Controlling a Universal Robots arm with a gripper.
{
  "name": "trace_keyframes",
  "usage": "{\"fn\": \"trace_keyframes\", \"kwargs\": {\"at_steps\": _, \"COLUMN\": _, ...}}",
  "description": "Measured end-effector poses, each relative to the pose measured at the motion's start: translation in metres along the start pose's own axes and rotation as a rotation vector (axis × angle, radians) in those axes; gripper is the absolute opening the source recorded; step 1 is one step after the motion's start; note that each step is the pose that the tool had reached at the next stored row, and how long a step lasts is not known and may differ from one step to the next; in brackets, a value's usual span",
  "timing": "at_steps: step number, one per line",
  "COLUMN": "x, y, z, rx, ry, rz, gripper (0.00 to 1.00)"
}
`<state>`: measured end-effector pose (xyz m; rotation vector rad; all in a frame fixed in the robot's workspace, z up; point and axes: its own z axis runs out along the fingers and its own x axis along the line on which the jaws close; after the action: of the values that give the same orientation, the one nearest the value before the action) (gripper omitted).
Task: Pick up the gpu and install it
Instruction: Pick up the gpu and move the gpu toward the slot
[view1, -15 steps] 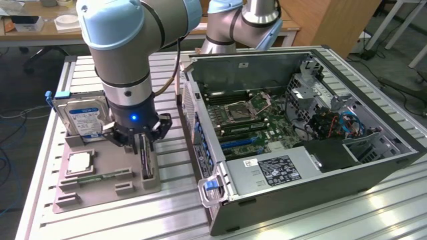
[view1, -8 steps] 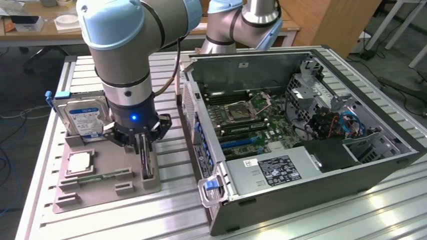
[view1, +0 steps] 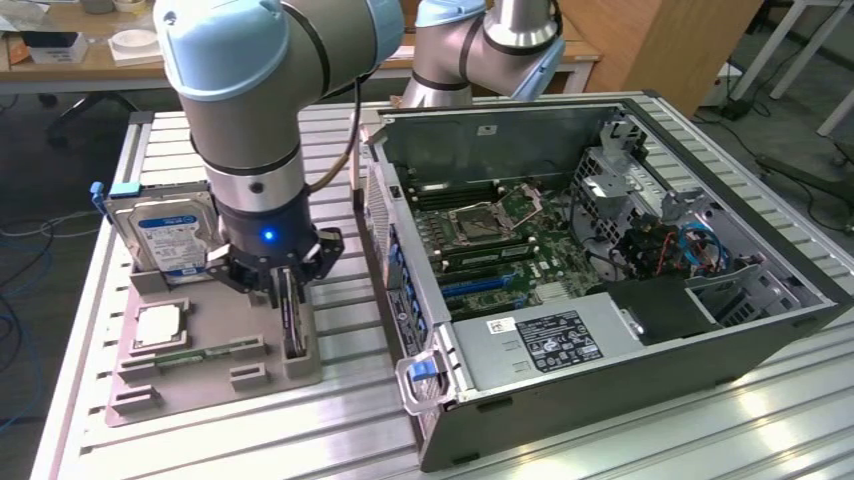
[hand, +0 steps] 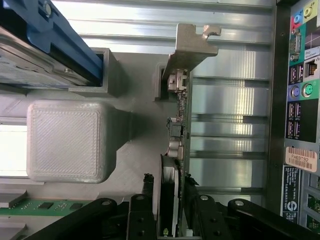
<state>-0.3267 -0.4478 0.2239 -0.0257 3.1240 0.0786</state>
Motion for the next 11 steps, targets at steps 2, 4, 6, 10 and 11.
{"fn": "trace_keyframes", "kwargs": {"at_steps": 2, "x": -0.0006, "y": 0.0000, "z": 0.0001, "rx": 0.0001, "ry": 0.0001, "rz": 0.000, "gripper": 0.36}}
{"fn": "trace_keyframes", "kwargs": {"at_steps": 4, "x": -0.0010, "y": 0.0000, "z": 0.0001, "rx": 0.0001, "ry": 0.0001, "rz": 0.000, "gripper": 0.36}}
{"fn": "trace_keyframes", "kwargs": {"at_steps": 6, "x": -0.0010, "y": 0.0000, "z": 0.0001, "rx": 0.0001, "ry": 0.0002, "rz": 0.000, "gripper": 0.36}}
{"fn": "trace_keyframes", "kwargs": {"at_steps": 10, "x": -0.0010, "y": 0.0000, "z": 0.0001, "rx": 0.0002, "ry": 0.0002, "rz": 0.000, "gripper": 0.36}}
{"fn": "trace_keyframes", "kwargs": {"at_steps": 11, "x": -0.0010, "y": 0.0000, "z": 0.0001, "rx": 0.0002, "ry": 0.0002, "rz": 0.000, "gripper": 0.36}}
